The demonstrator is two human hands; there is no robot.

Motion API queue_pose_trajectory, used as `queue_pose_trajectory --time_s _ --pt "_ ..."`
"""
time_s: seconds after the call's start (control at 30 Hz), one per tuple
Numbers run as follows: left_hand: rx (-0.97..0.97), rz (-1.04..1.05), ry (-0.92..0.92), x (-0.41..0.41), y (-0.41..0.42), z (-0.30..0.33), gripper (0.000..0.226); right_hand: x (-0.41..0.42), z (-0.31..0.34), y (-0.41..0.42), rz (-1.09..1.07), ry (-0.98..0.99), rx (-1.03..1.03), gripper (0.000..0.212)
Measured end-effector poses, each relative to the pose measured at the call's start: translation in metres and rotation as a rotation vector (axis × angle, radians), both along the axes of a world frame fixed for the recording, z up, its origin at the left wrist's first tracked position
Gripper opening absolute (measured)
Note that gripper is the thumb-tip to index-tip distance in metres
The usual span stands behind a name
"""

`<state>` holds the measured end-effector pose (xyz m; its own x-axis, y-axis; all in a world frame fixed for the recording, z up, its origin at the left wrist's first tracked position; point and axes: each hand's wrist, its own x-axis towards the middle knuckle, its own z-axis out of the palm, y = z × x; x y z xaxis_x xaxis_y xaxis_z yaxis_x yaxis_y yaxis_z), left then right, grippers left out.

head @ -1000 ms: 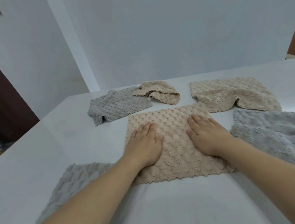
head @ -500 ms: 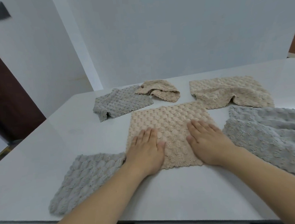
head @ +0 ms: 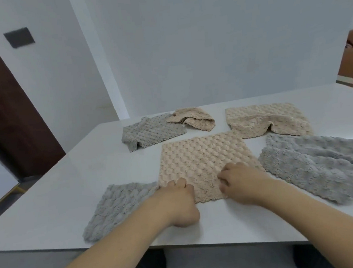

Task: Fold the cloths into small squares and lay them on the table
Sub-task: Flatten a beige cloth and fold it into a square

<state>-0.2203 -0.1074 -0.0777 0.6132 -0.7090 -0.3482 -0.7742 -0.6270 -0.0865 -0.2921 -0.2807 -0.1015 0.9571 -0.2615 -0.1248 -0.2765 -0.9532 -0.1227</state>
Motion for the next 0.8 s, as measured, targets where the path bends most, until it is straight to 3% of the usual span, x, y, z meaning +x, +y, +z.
queue_pose_trajectory --time_s 0.1,0.27,0.33,0.47,0.57,0.63,0.8 --pt "-0.036 0.039 0.092 0.018 -0.002 0.016 0.039 0.006 0.014 -0.015 -0.018 0.021 0.057 0.021" --pt "-0.471 0.124 0.011 0.061 -0.013 0.039 0.04 0.028 0.037 -0.032 -0.046 -0.107 0.105 0.039" --pt "-0.535 0.114 -0.007 0.076 -0.024 0.035 0.044 0.046 0.039 -0.038 -0.046 -0.17 0.123 0.039" --pt "-0.564 0.116 0.052 0.105 -0.065 0.018 0.05 0.092 0.03 -0.055 -0.047 -0.225 0.133 0.031" --pt "-0.555 0.168 0.094 0.127 -0.103 0.001 0.045 0.124 0.012 -0.068 -0.058 -0.255 0.129 0.042" --pt "-0.551 0.151 0.067 0.137 -0.122 -0.019 0.04 0.14 -0.008 -0.074 -0.065 -0.241 0.128 0.048" --pt "-0.472 0.127 -0.034 0.153 -0.137 -0.066 0.055 0.155 -0.042 -0.085 -0.084 -0.187 0.049 0.052"
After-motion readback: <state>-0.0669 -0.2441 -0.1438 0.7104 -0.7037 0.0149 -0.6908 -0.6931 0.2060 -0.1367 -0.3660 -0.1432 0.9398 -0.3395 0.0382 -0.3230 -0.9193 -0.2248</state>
